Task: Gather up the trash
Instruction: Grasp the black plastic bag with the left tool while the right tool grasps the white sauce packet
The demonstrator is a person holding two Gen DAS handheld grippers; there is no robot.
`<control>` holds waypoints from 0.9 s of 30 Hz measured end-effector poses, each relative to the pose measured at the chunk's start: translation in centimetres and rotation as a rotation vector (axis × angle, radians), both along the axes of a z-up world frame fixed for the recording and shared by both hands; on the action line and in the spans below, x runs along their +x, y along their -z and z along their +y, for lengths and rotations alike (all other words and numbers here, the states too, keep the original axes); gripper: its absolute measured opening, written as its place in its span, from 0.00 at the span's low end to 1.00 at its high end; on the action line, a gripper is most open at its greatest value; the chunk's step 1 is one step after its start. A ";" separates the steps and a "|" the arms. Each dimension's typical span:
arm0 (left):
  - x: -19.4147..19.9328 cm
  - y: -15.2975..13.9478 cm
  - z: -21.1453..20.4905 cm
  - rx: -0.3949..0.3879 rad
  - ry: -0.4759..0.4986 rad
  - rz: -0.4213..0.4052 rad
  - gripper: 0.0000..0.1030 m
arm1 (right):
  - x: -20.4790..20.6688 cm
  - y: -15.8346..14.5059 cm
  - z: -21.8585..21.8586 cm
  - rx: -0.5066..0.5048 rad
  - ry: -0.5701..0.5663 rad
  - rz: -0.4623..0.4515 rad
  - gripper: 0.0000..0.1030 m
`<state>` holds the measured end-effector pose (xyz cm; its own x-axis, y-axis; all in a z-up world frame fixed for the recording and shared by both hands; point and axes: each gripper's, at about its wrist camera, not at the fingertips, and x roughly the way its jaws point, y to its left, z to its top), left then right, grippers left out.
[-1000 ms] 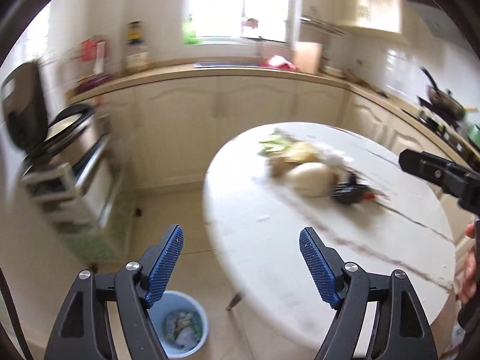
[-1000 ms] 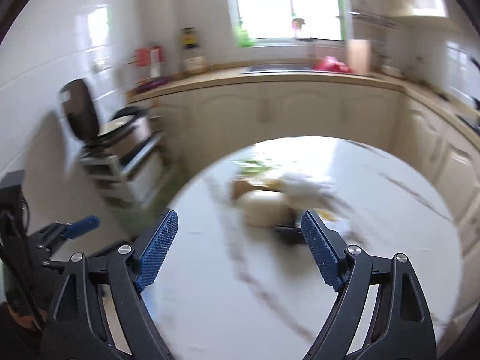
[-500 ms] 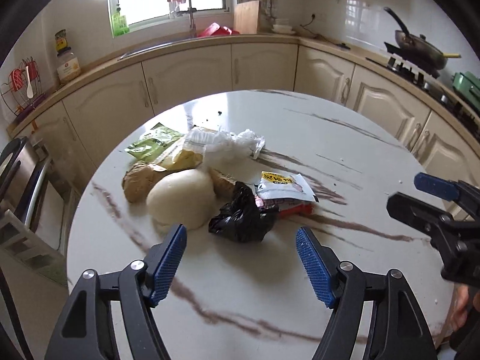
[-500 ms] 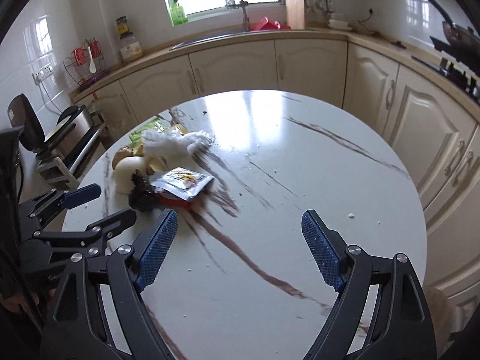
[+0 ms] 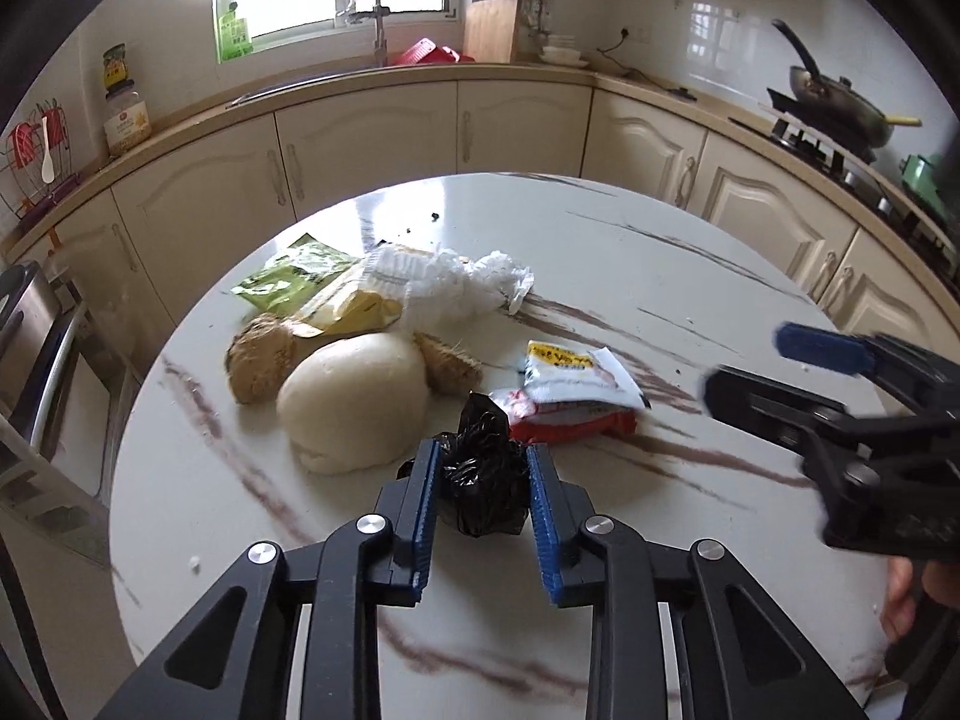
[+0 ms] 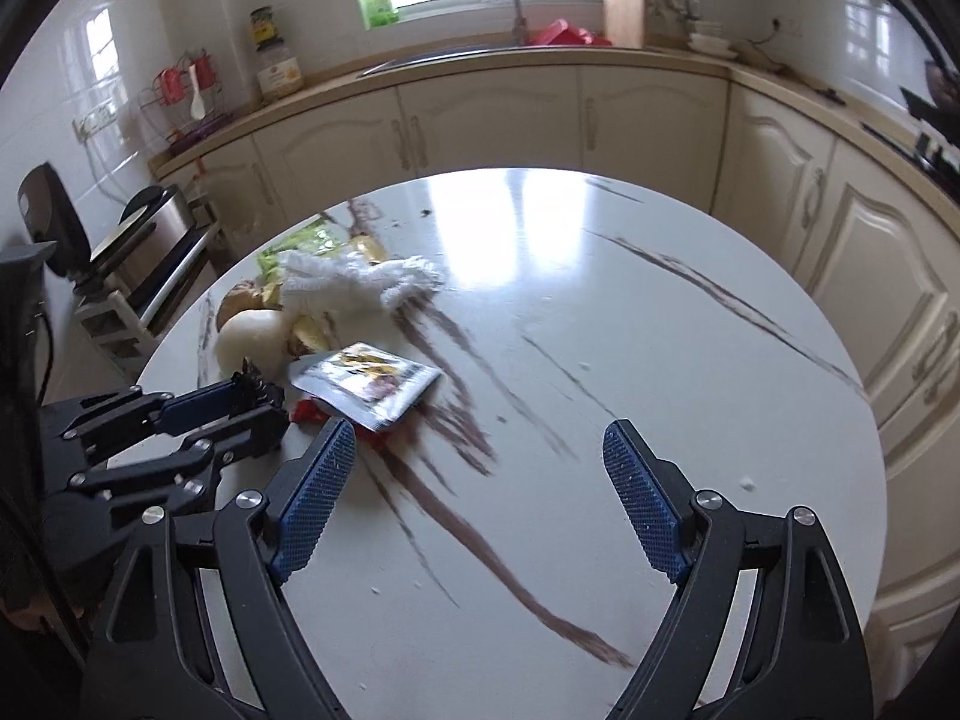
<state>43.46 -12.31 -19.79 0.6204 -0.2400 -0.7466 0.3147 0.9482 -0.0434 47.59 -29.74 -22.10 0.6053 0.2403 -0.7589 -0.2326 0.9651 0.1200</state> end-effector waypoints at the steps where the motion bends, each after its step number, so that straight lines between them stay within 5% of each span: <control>1: -0.5 -0.2 0.7 -0.006 -0.006 -0.007 0.23 | 0.4 0.1 1.0 -0.016 -0.029 0.000 0.81; 9: -4.2 -0.7 7.0 -0.054 -0.038 -0.018 0.23 | 3.5 1.9 7.0 -0.109 -0.162 0.027 0.75; 13: -5.4 -0.9 9.6 -0.064 -0.062 -0.025 0.23 | 4.7 3.2 7.3 -0.111 -0.156 0.075 0.53; 16: -6.1 -1.0 11.0 -0.073 -0.068 -0.026 0.23 | 4.8 3.0 6.6 -0.060 -0.143 0.073 0.45; 20: -7.1 -1.3 12.6 -0.091 -0.079 -0.027 0.23 | 4.6 2.0 5.4 -0.035 -0.095 0.064 0.16; 27: -9.8 -2.1 15.3 -0.122 -0.095 -0.035 0.23 | 2.2 -0.2 3.1 -0.041 0.009 -0.012 0.13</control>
